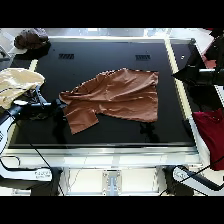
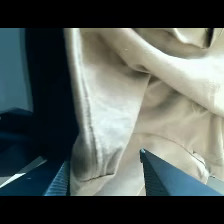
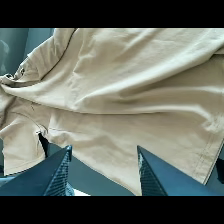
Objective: Fold the shirts.
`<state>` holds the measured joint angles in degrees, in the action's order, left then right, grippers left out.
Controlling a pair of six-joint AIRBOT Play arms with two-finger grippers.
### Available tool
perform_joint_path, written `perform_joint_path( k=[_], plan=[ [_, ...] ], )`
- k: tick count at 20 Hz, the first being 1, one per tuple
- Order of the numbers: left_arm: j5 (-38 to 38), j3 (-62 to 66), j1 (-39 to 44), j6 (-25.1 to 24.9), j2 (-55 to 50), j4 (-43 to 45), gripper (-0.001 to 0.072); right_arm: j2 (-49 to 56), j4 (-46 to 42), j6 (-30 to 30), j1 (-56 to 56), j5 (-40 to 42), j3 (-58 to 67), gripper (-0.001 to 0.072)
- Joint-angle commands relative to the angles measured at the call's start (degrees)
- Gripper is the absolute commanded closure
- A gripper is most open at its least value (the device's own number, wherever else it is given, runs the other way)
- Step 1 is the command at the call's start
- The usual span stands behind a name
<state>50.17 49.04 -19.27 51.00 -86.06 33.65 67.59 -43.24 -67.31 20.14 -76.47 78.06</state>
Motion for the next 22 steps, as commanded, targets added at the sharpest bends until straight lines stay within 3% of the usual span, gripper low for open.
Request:
perform_joint_path(
  k=[1, 3, 7, 11, 14, 16, 19, 22],
  plan=[
    [-2.8, 0.0, 2.3, 0.0, 0.0, -0.2, 0.0427, -0.1, 0.0, -0.1, -0.1, 0.0, 0.0, 0.0254],
    [-3.3, 0.0, 2.9, -0.1, 0.0, -0.3, 0.0684, 0.0, -0.1, -0.1, -0.1, -0.1, 0.0, 0.0254],
    [-3.0, 0.1, 2.8, 0.0, 0.0, -0.8, 0.0688, -0.4, -0.9, -4.3, -0.2, -1.9, -7.0, 0.0255],
    [-2.0, 0.1, 2.8, 0.0, 0.0, -0.7, 0.0688, -5.7, -0.1, -15.7, -2.7, 12.1, -32.8, 0.0254],
    [-2.0, 0.1, 2.8, 0.0, 0.0, -0.7, 0.0687, -7.6, 0.5, -22.3, -4.9, 13.8, -48.1, 0.0254],
    [-1.9, 0.1, 2.8, 0.0, 0.0, -0.8, 0.0688, -7.5, 4.4, -22.4, -6.7, 19.3, -52.6, 0.0254],
    [-1.7, 0.1, 2.8, 0.0, 0.0, -0.8, 0.0688, -7.4, 7.8, -24.3, -12.5, 34.7, -53.8, 0.0255],
    [-1.3, 0.1, 2.8, 0.0, 0.0, -0.7, 0.0688, -7.1, 7.3, -26.6, -15.9, 39.8, -53.8, 0.0256]
  ],
)
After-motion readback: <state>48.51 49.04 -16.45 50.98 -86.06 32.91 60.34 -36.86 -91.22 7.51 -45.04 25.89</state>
